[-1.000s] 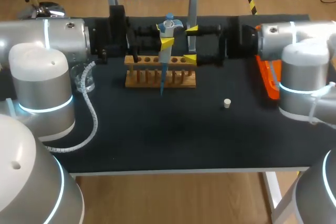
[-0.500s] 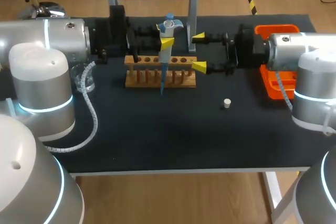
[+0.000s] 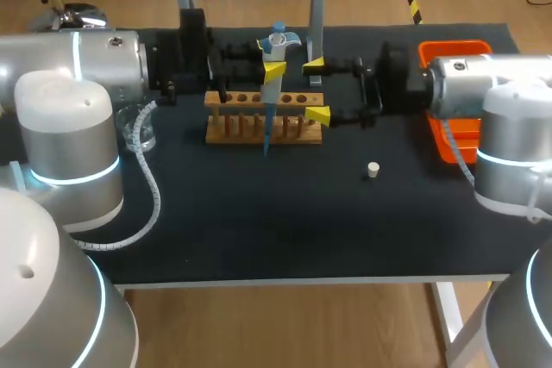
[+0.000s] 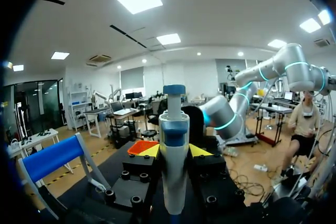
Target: Invert the test tube, pick up the pipette, mount the tip to pipette, aspirate from beaker and dispense into the tube, eject the tip, return the pipette, and cap with the stopper.
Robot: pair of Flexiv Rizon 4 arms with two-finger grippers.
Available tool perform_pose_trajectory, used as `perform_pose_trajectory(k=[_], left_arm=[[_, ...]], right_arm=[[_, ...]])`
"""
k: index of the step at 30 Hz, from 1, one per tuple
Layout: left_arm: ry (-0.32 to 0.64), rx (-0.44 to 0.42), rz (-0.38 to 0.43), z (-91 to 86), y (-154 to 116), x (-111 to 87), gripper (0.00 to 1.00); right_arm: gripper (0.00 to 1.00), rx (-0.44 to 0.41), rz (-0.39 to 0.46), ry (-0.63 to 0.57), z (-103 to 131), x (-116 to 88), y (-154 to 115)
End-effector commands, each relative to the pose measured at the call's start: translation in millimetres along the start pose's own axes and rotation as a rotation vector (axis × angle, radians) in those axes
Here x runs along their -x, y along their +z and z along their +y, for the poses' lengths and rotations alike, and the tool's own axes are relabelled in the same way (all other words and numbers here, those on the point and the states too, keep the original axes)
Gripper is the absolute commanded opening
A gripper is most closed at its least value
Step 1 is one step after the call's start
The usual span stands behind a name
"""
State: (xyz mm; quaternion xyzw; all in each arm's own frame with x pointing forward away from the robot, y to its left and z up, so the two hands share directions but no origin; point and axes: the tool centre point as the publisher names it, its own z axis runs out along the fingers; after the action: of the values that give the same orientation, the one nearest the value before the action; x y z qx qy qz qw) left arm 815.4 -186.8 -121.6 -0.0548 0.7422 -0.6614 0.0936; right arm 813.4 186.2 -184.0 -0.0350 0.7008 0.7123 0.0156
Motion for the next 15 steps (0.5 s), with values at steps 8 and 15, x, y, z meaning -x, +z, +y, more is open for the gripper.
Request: perform_pose_trajectory(k=[8,15], left_arm=[[0.001,-0.002,-0.004,0.4,1,-0.3,0.00],[0.001,-0.002,-0.004,0.4,1,-0.3,0.00]], right_arm=[[1.00,0.011,0.021,0.017,8,10,29],[1.00,0.015,0.020,0.031,10,8,40]])
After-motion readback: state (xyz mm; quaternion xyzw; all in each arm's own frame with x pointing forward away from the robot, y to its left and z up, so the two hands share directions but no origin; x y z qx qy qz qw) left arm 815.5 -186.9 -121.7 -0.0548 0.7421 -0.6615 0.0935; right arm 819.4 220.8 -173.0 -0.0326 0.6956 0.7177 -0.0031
